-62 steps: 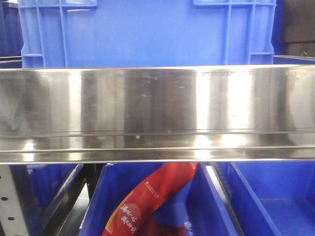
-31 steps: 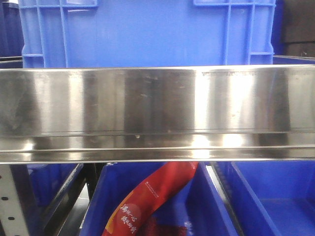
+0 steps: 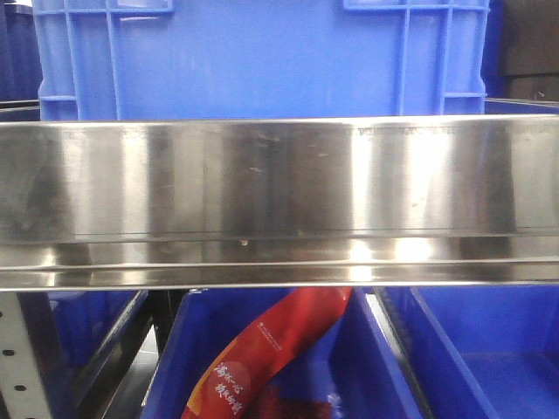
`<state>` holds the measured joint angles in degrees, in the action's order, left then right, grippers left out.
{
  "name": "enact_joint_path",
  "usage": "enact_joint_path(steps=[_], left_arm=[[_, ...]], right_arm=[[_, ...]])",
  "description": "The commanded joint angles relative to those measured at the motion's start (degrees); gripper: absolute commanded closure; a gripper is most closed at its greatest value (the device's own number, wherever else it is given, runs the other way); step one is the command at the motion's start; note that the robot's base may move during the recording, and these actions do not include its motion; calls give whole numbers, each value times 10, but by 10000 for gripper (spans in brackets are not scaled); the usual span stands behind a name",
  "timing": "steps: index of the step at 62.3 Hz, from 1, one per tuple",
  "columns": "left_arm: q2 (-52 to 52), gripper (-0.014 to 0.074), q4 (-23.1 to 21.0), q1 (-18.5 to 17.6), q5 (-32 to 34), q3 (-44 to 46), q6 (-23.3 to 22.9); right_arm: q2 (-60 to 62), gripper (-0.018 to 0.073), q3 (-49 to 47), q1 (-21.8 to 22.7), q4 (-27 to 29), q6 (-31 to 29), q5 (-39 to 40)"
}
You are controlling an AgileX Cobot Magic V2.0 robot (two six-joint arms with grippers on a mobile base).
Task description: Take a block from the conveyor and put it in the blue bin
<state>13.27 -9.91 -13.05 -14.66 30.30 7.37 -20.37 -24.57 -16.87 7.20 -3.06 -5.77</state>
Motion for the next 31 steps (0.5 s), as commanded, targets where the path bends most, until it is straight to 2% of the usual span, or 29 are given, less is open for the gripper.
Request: enact_joint_path(steps=[1, 21, 31], left_arm=[[-3, 708, -3, 3, 10, -1, -1], [-3, 708, -3, 3, 11, -1, -1], [-3, 708, -3, 3, 11, -1, -1]], right_arm=[[6, 721, 17, 13, 0, 0, 17], [127, 721, 163, 122, -6, 0, 20], [204, 721, 227, 155, -6, 0, 20]])
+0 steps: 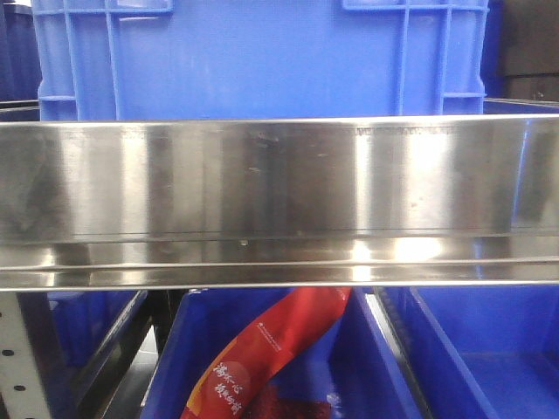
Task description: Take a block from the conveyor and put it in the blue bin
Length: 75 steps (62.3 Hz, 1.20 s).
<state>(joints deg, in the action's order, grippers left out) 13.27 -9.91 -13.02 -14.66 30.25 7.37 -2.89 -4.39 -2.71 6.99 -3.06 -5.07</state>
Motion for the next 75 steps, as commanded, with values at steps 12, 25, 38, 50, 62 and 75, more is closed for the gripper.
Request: enact_joint_path(steps=[12, 25, 38, 50, 62, 75], left_arm=[[-3, 708, -3, 3, 11, 0, -1], [-3, 708, -3, 3, 11, 0, -1], [-3, 708, -3, 3, 11, 0, -1], [-3, 708, -3, 3, 11, 0, -1], [-3, 708, -3, 3, 11, 0, -1], [-3, 708, -3, 3, 11, 0, -1]], right_arm=[[29, 721, 44, 19, -4, 0, 19], [29, 721, 44, 14, -4, 0, 40], [29, 721, 44, -28, -60, 0, 47], [29, 721, 44, -32, -77, 0, 40], [29, 721, 44, -32, -40, 0, 28], [29, 721, 44, -32, -40, 0, 26]])
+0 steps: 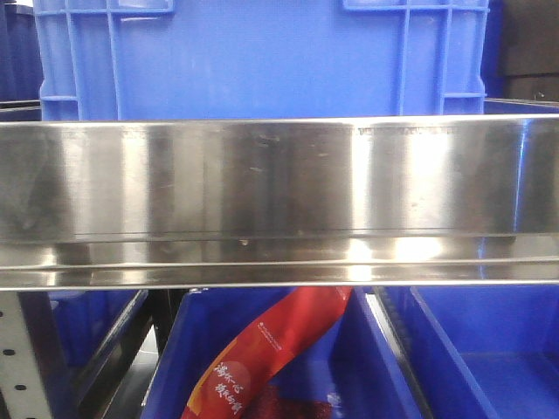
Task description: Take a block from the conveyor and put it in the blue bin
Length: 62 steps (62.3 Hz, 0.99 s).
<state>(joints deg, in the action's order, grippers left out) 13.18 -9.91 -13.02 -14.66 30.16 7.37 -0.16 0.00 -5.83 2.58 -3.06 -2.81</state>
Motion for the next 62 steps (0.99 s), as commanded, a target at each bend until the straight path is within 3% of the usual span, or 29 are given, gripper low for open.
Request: enact_joint_path(steps=[1, 62], left_arm=[[-2, 708, -3, 3, 11, 1, -1], [-2, 708, 5, 7, 18, -7, -1]], right_arm=[[2, 721, 0, -1, 4, 0, 4], [2, 721, 0, -1, 4, 0, 4]])
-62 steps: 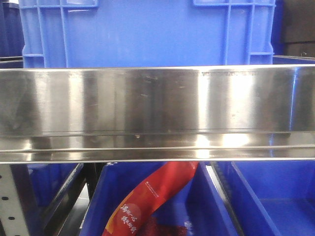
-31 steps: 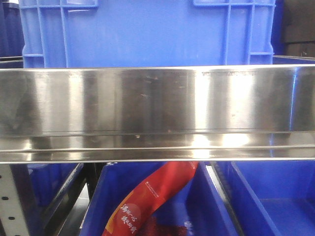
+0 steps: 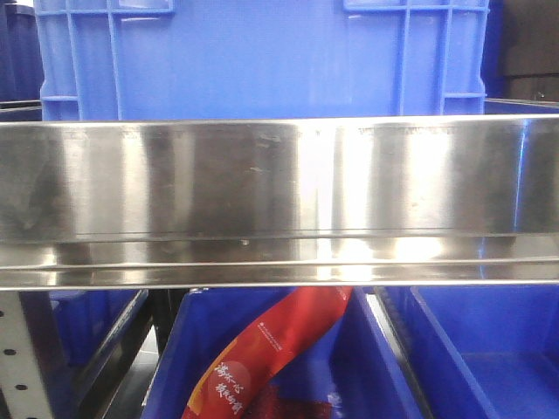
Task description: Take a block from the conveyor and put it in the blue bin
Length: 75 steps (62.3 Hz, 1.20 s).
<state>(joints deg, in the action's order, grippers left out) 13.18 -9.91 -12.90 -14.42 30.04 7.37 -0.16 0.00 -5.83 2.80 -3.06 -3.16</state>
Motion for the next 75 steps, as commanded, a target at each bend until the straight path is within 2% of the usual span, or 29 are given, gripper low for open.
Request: enact_joint_path(steps=[1, 6, 10, 14, 18, 21, 26, 29, 33, 37, 39, 55, 59, 64, 75], left_arm=[[-4, 708, 11, 11, 18, -11, -1], [-15, 708, 26, 36, 37, -43, -1], [-29, 708, 57, 70, 71, -86, -1], [-52, 708, 58, 99, 96, -139, -7], [-80, 708, 62, 120, 109, -174, -46], [-103, 708, 88, 133, 109, -202, -80], [-132, 708, 137, 148, 109, -245, -106], [-132, 708, 140, 150, 111, -262, -106], [-132, 708, 131, 149, 155, -299, -106], [-132, 708, 130, 149, 177, -300, -106], [-132, 708, 127, 149, 153, -300, -106], [-132, 708, 127, 149, 152, -300, -97], [-132, 708, 112, 149, 152, -300, -74], [-132, 708, 99, 149, 154, -300, -74], [-132, 708, 108, 149, 155, -300, -74]], right_arm=[[2, 721, 0, -1, 1, 0, 7], [2, 721, 0, -1, 1, 0, 7], [2, 721, 0, -1, 1, 0, 7], [2, 721, 0, -1, 1, 0, 7], [2, 721, 0, -1, 1, 0, 7], [2, 721, 0, -1, 1, 0, 7], [2, 721, 0, -1, 1, 0, 7], [2, 721, 0, -1, 1, 0, 7], [2, 721, 0, -1, 1, 0, 7], [2, 721, 0, -1, 1, 0, 7], [2, 721, 0, -1, 1, 0, 7], [2, 721, 0, -1, 1, 0, 7], [2, 721, 0, -1, 1, 0, 7], [2, 721, 0, -1, 1, 0, 7], [2, 721, 0, -1, 1, 0, 7]])
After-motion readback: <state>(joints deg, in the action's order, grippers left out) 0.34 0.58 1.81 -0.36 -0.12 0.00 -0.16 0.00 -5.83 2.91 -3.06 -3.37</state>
